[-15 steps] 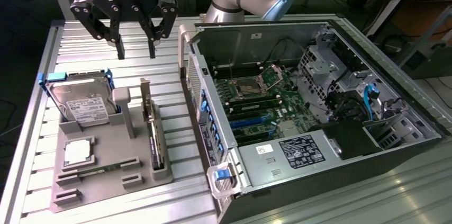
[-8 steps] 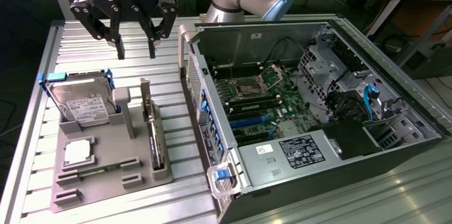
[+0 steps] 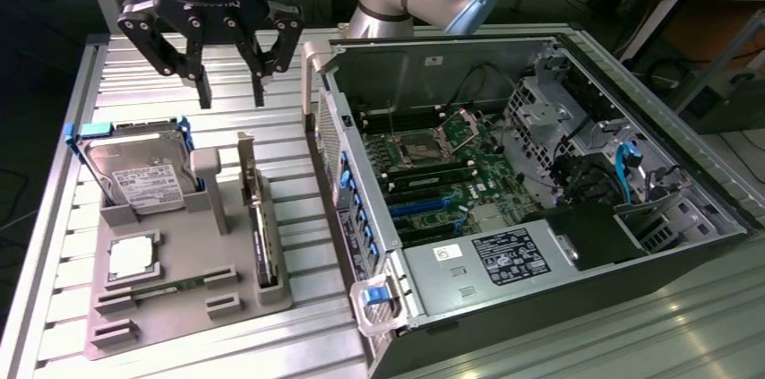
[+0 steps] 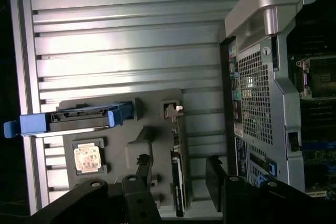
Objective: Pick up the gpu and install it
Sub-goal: 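Pick up the gpu and move the gpu toward the slot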
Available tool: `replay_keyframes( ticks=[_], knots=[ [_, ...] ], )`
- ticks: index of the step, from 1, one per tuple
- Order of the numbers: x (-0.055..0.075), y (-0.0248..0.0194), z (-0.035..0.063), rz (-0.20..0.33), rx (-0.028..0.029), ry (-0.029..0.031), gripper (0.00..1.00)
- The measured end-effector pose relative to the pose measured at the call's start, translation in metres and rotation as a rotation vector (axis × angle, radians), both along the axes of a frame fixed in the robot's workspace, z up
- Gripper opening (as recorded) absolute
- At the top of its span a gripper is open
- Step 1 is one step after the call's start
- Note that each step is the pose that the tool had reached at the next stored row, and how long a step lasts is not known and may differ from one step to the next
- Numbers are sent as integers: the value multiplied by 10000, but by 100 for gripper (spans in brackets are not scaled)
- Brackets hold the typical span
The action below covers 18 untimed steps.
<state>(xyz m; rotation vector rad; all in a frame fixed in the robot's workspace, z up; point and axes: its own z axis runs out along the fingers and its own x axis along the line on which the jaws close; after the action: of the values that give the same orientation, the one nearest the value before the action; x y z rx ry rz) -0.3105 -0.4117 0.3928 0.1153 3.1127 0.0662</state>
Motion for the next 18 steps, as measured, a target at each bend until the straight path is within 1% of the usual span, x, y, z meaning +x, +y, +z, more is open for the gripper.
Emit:
replay_keyframes(
  ticks=[1,4,6,10,18],
  knots=[
    [0,-27,-1,0,0,0,54],
    [0,-86,-5,0,1,-1,54],
    [0,-115,-8,0,0,0,54],
    [0,-154,-13,0,0,0,54],
    [0,-209,-20,0,0,0,54]
  ],
)
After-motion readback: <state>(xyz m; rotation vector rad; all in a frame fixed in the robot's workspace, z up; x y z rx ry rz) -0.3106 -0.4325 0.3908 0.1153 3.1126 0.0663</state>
